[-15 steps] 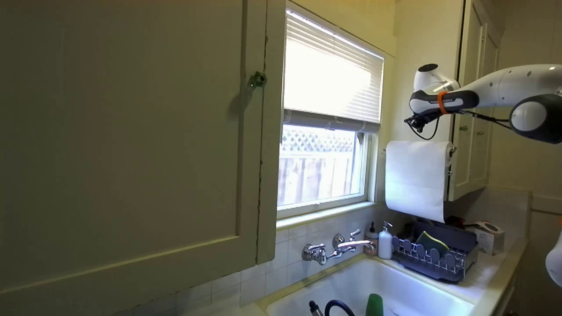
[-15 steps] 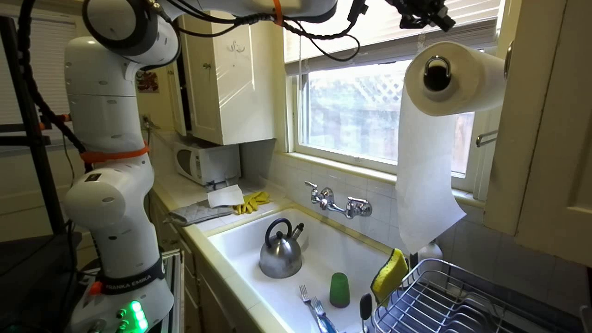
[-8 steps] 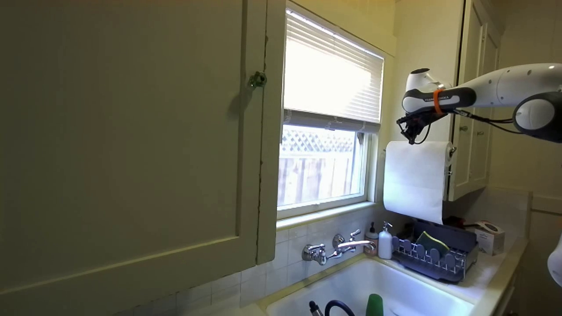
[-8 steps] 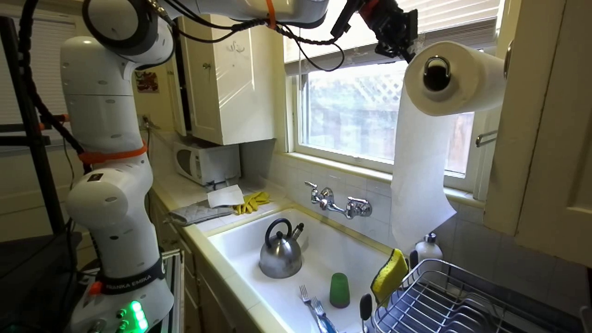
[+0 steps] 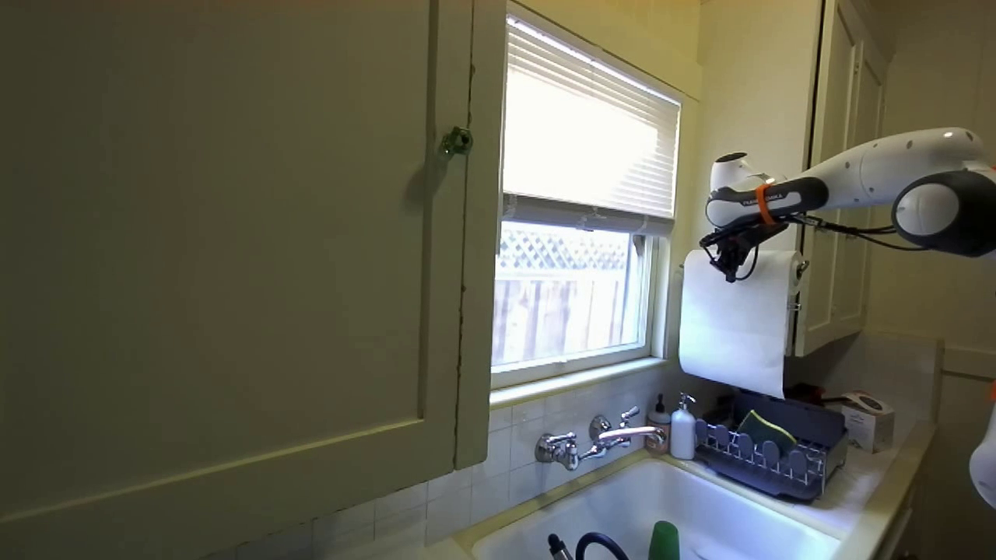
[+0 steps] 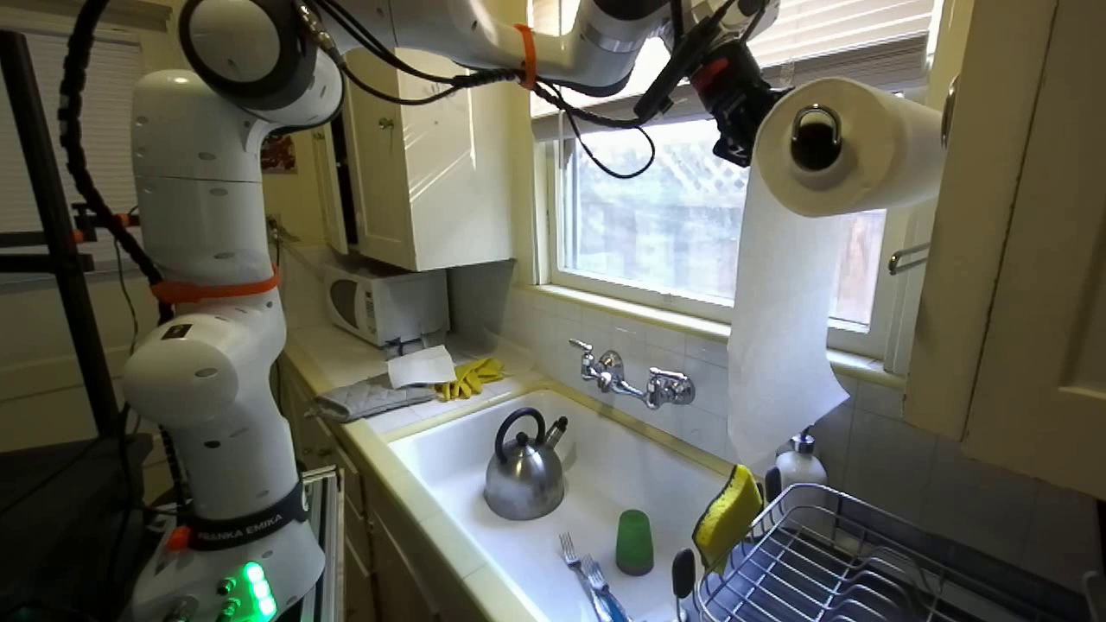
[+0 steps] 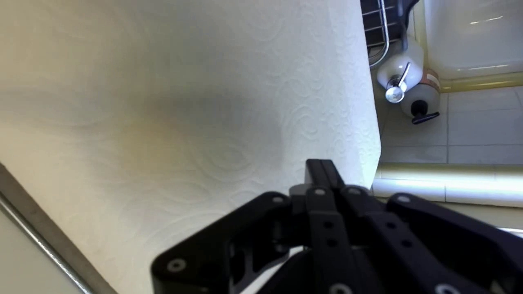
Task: Roll up the paper towel roll
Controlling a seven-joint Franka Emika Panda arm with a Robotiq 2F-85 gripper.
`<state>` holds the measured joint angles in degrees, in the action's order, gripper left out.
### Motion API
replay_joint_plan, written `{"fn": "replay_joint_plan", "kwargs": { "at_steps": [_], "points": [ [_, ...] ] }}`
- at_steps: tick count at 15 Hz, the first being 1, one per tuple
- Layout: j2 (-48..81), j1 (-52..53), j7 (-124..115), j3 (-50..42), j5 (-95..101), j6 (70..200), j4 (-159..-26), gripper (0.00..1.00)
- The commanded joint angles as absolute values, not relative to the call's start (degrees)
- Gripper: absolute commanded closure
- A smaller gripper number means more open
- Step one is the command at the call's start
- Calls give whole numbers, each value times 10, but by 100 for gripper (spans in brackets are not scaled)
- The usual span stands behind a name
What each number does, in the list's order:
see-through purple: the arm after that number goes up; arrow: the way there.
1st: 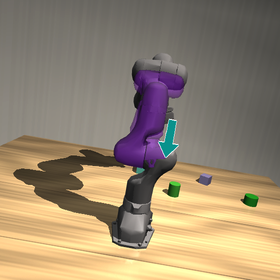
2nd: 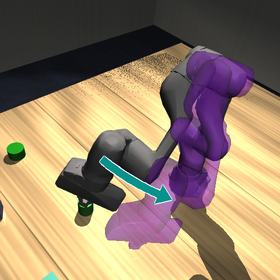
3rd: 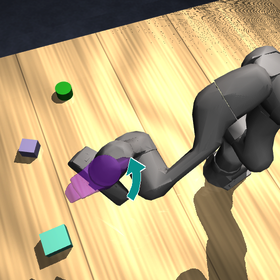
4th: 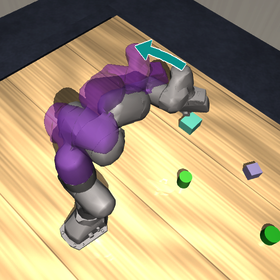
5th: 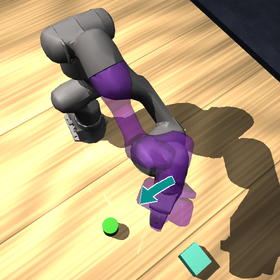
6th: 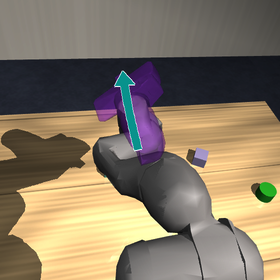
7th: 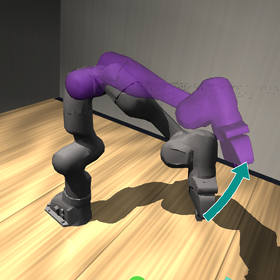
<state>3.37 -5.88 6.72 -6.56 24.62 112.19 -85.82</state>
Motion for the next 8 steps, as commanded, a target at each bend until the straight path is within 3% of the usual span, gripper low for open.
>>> {"fn": "replay_joint_plan", "kwargs": {
  "at_steps": [1, 8],
  "points": [
    [42, -66, 58, -73, 258, 1152, -861, 100],
    [48, -73, 49, -83, 268, 1188, -845, 100]
  ]
}}
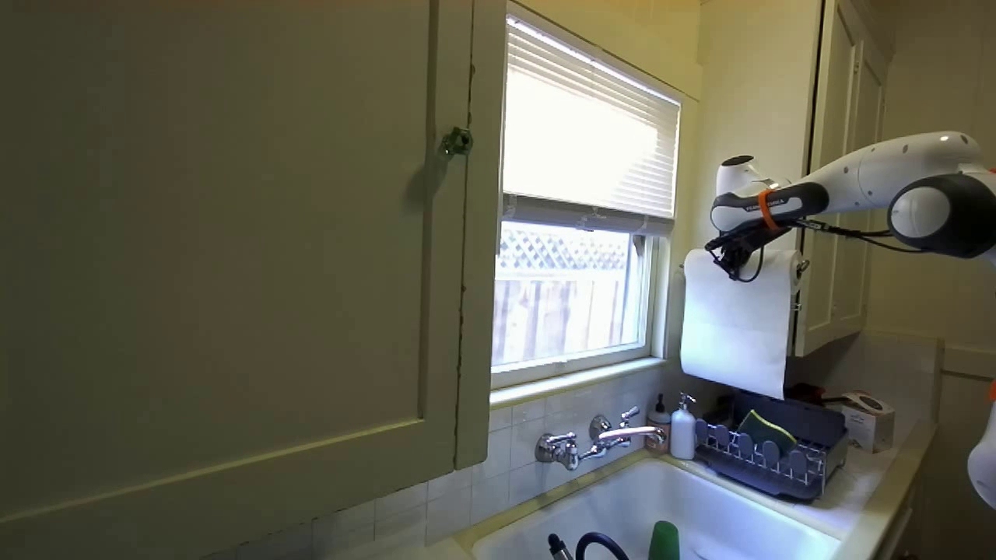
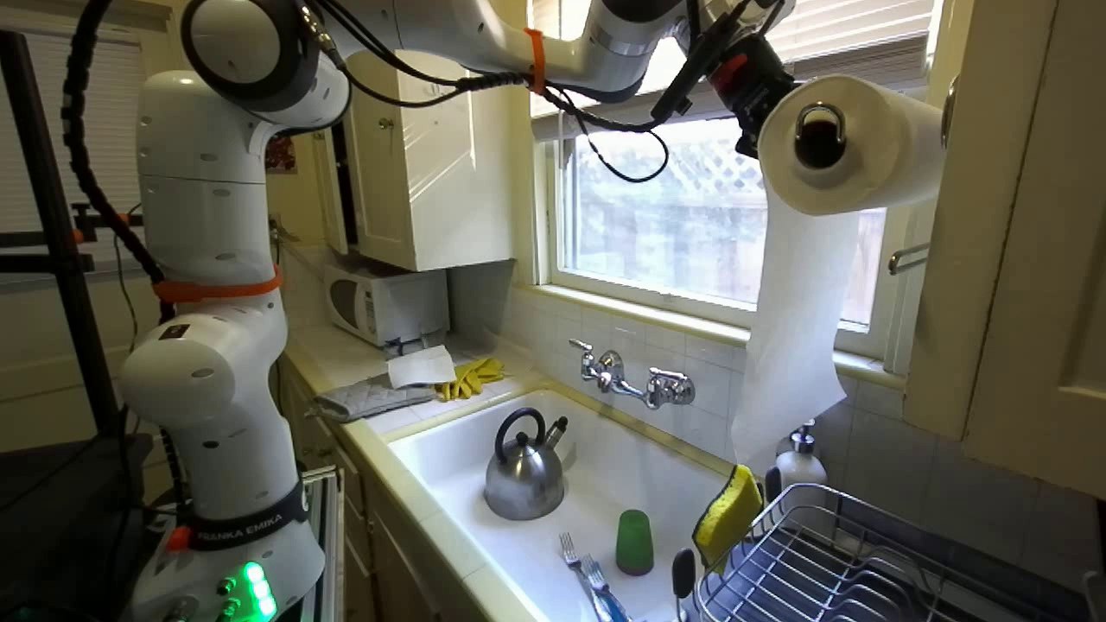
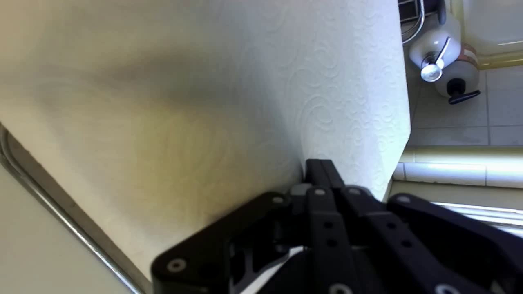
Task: Roll up the paper towel roll
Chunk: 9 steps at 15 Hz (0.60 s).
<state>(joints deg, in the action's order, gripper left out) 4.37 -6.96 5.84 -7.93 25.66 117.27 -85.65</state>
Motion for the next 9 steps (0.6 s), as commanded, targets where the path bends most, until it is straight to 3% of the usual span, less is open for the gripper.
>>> {"fn": "replay_joint_plan", "kwargs": {
  "at_steps": [1, 9],
  "points": [
    [47, -73, 47, -83, 269, 1187, -841, 100],
    [42, -75, 51, -86, 269, 1175, -805, 100]
  ]
}}
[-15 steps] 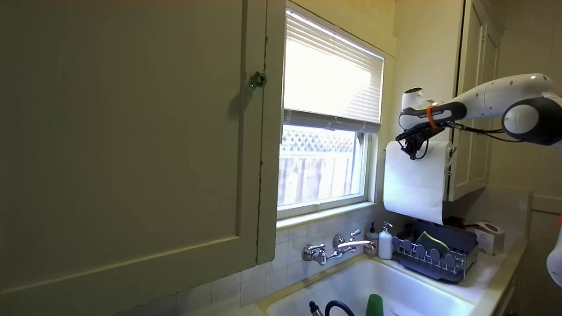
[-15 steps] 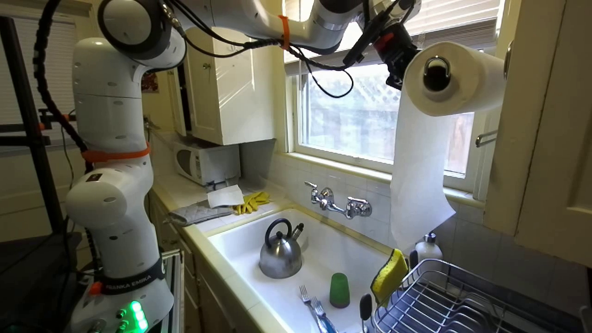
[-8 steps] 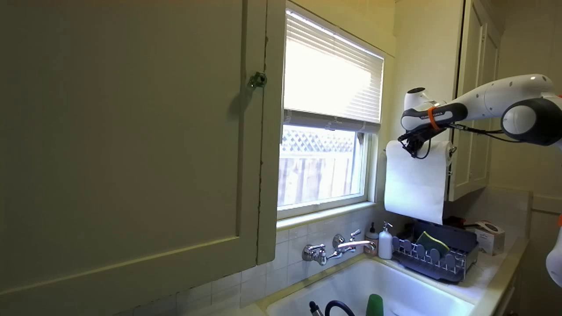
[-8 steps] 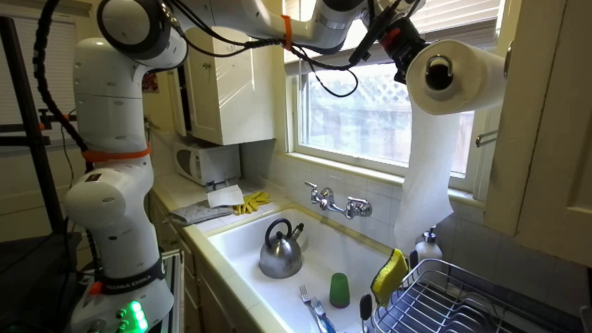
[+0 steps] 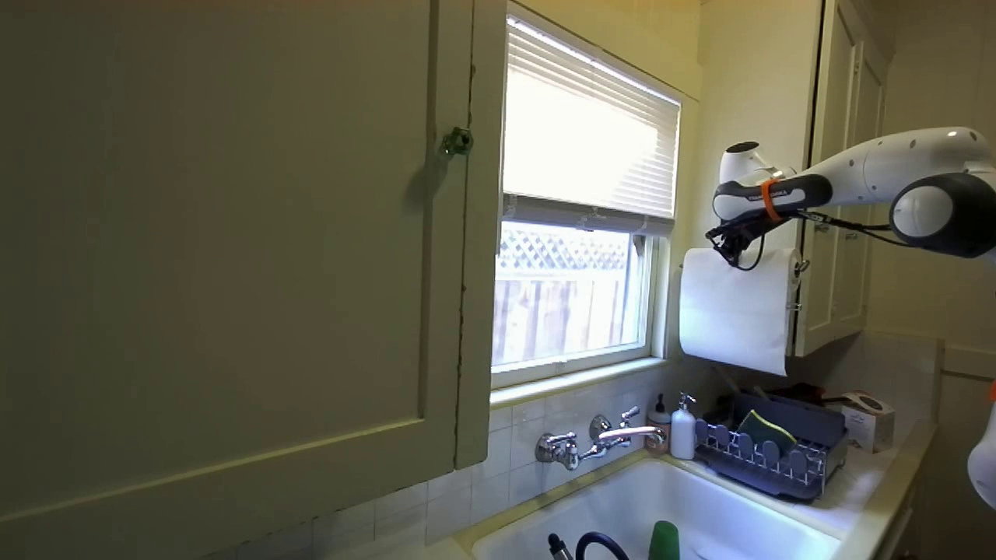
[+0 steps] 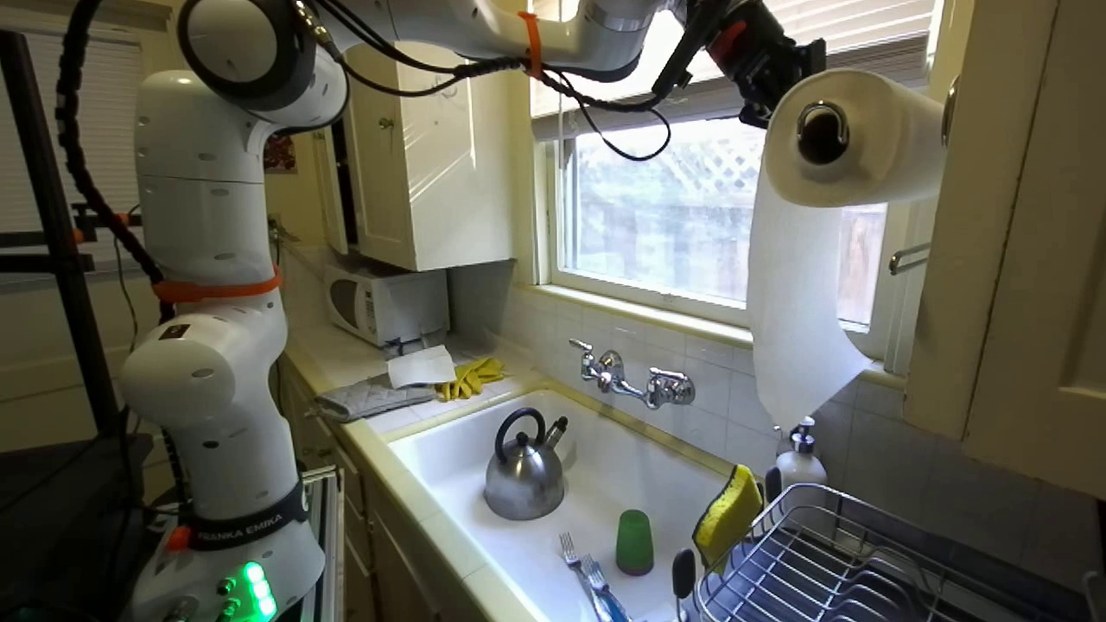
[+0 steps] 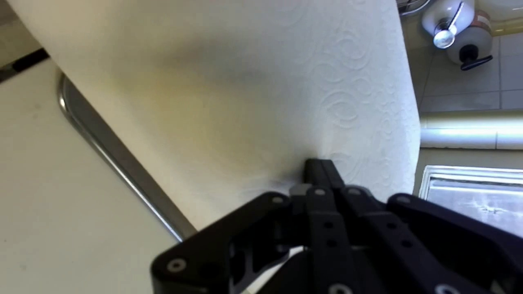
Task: Roll up the paper towel roll
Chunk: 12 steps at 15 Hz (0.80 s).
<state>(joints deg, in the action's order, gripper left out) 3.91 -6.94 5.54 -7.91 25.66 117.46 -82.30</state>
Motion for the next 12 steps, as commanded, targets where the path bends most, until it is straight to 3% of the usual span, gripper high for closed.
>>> {"fn": "replay_joint_plan", "kwargs": {
  "at_steps": [1, 12],
  "points": [
    [43, -76, 52, -87, 268, 1174, -800, 100],
    [60, -101, 32, -125, 259, 1175, -766, 100]
  ]
}}
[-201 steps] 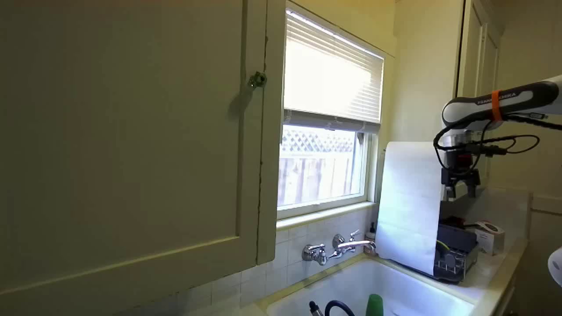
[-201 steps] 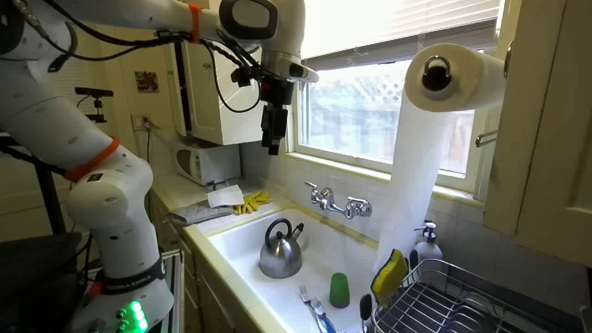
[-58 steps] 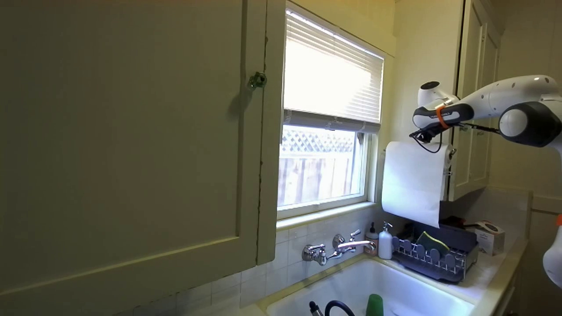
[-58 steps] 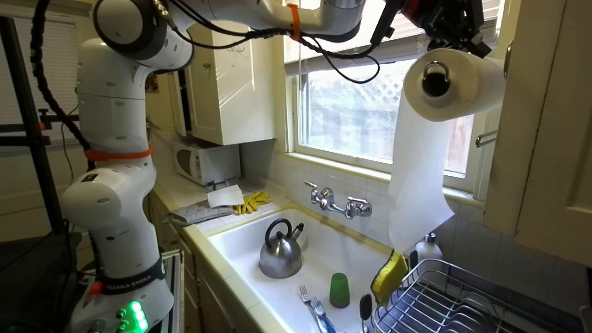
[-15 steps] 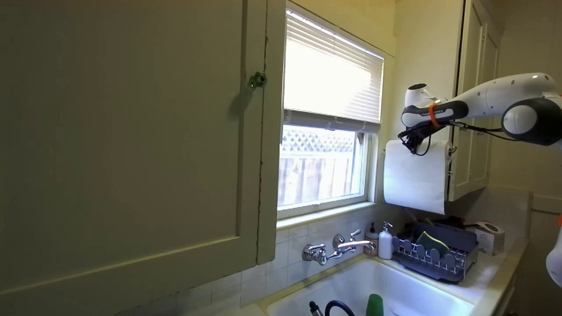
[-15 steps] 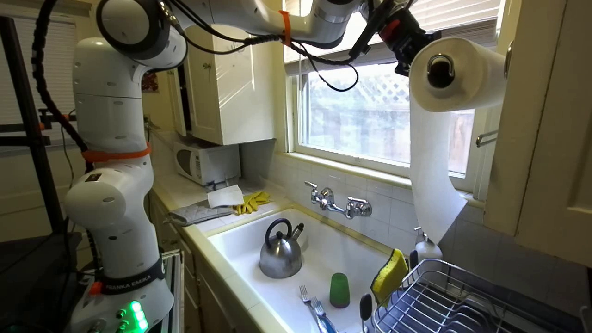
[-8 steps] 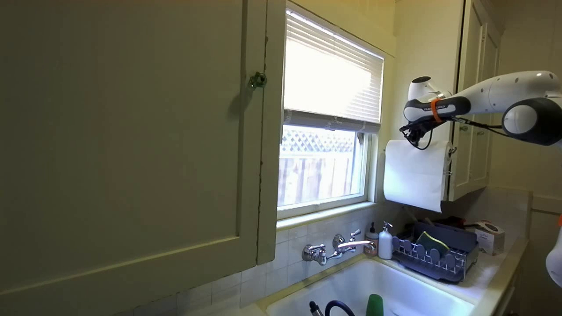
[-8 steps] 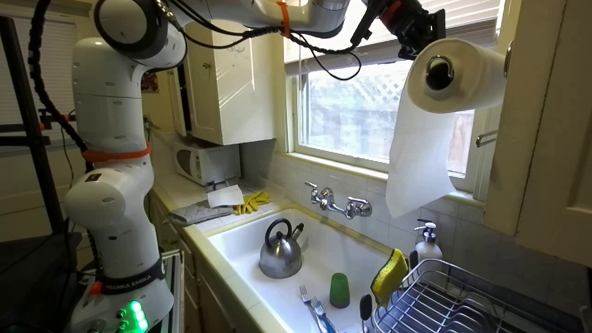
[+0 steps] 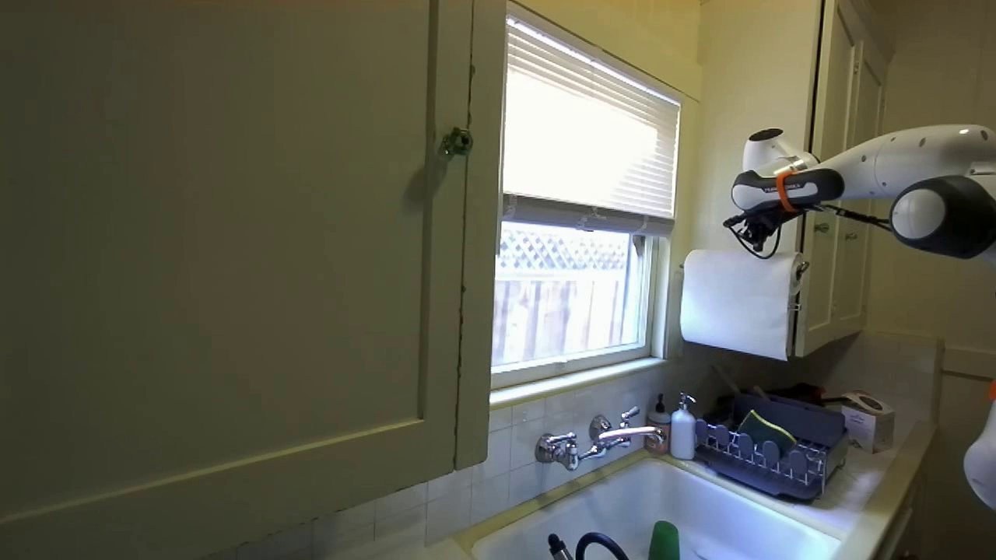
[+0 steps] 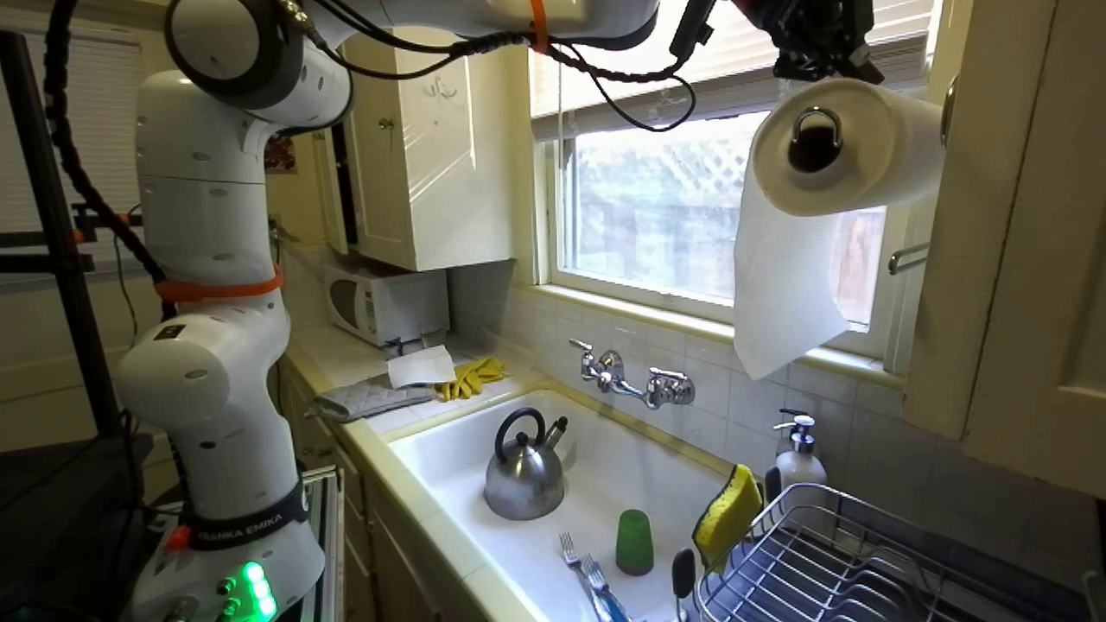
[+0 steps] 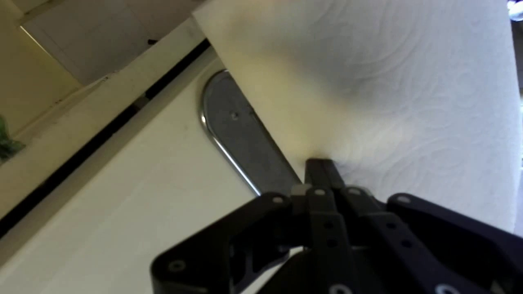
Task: Roll up the paper towel roll
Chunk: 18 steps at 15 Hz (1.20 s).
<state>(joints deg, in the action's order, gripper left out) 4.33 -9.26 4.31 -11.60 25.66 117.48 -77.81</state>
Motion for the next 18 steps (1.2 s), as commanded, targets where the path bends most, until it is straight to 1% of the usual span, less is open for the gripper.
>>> {"fn": "replay_joint_plan", "kwargs": {
  "at_steps": [1, 10, 15, 18],
  "points": [
    [63, -103, 28, -128, 260, 1177, -768, 100],
    [79, -109, 10, -138, 254, 1188, -758, 100],
    [35, -93, 27, -120, 239, 1172, -741, 100],
    [7, -81, 63, -98, 194, 1151, -747, 100]
  ]
}}
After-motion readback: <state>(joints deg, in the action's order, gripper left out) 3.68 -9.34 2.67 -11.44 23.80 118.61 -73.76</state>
